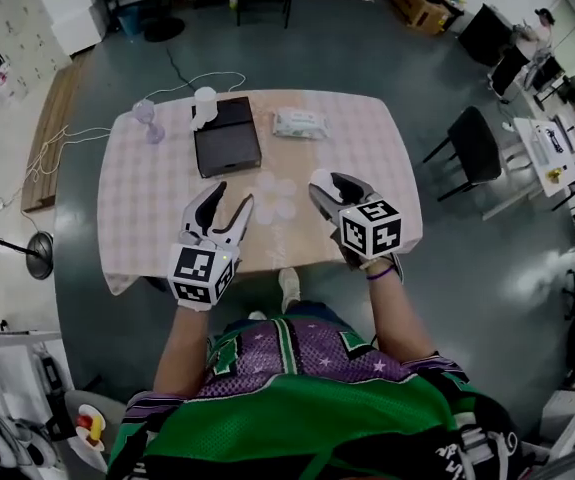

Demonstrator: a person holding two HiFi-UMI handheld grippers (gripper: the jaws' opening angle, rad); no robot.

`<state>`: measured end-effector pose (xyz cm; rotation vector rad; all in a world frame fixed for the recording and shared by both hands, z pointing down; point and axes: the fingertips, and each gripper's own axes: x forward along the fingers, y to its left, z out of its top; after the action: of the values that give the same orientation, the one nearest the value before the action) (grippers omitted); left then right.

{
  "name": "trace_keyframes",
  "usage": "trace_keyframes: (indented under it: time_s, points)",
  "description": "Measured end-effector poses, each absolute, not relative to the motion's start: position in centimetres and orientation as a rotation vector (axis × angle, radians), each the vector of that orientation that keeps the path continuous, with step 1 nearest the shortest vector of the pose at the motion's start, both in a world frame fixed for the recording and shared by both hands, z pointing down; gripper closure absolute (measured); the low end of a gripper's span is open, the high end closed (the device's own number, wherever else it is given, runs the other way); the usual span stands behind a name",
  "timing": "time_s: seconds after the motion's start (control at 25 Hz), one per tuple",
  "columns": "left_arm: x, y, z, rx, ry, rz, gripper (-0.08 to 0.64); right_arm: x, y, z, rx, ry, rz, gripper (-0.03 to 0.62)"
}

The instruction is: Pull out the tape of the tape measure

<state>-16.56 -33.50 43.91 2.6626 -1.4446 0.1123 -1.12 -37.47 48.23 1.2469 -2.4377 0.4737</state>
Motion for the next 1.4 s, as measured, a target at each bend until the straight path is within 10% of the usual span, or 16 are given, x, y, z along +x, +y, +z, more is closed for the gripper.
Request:
trace_keyframes:
  time_s: [1.4]
  points:
    - [-10.3, -28.2, 40.9, 2.848, -1.311, 0.083, 0.347, -6.4, -29.3, 41.5, 0.897, -2.583, 0.582, 0.374]
